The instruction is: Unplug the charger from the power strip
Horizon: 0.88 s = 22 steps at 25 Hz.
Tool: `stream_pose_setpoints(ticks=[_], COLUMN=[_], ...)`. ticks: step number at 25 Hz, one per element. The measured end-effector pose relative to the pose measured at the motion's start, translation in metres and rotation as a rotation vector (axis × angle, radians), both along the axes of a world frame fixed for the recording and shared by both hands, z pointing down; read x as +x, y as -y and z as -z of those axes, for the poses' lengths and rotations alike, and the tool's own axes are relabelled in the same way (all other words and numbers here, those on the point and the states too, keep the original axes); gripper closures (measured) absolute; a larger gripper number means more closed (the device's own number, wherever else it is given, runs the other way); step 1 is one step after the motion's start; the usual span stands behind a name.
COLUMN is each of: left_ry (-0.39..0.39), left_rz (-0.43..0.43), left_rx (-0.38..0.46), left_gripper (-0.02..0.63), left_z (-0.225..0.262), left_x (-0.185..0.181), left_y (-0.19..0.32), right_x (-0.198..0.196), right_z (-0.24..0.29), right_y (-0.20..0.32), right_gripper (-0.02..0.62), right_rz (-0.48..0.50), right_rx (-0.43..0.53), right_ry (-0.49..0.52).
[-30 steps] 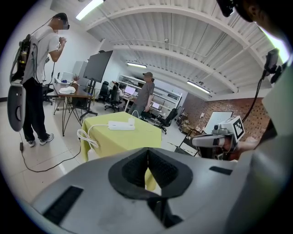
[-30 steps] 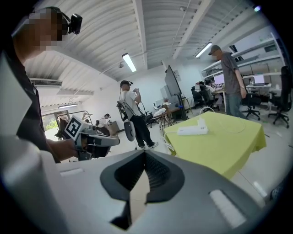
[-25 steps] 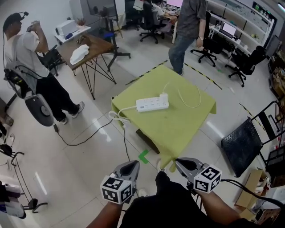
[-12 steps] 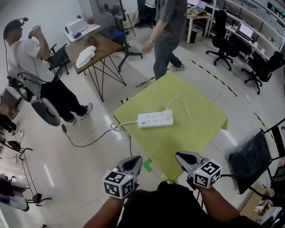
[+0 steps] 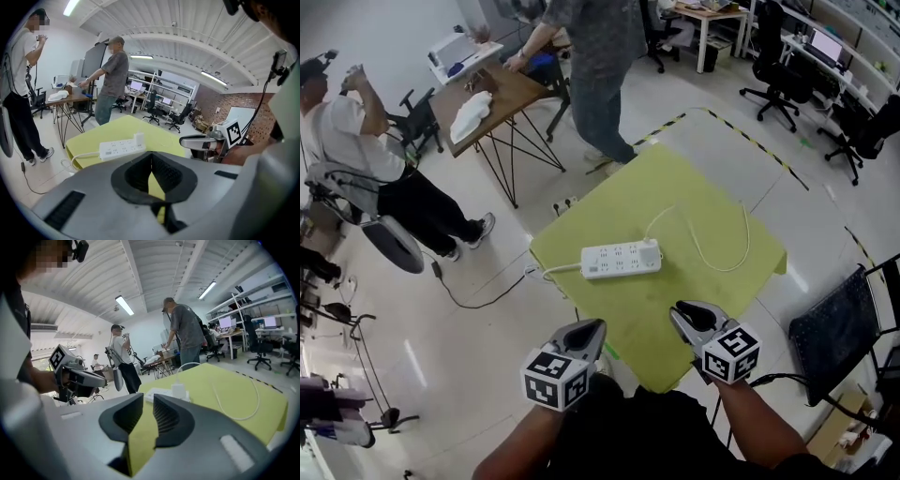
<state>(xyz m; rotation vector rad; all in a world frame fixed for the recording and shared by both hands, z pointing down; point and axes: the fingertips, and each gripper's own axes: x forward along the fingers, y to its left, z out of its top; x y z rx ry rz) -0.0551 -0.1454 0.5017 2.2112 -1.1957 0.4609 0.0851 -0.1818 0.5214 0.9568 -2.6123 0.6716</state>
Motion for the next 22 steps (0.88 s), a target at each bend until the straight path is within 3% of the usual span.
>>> stream_pose_setpoints(ticks=[8,14,22], left_ry=[-0.022,-0.024,-0.020], left_rz=[-0.078,-0.133,-0.109], left_rx=[-0.043,-0.043,-0.088], left_gripper=[0.598,0.598,0.598], left_z=[-0.016,-0.018,-0.033], left_x=[-0.021,-0.045,-0.084], left_y=[0.024,0.031,0.031], right_x=[-0.028,-0.042,-0.052], right_z=[-0.054,-0.106,-0.131], right_y=[0.076,0.127,0.161], right_gripper=[0.346,0.296,0.278], right_rz=[-0.116,-0.254,-0.298], right_rx=[0.027,0.008,0.006], right_ry=[-0.209,-0.282,-0.369])
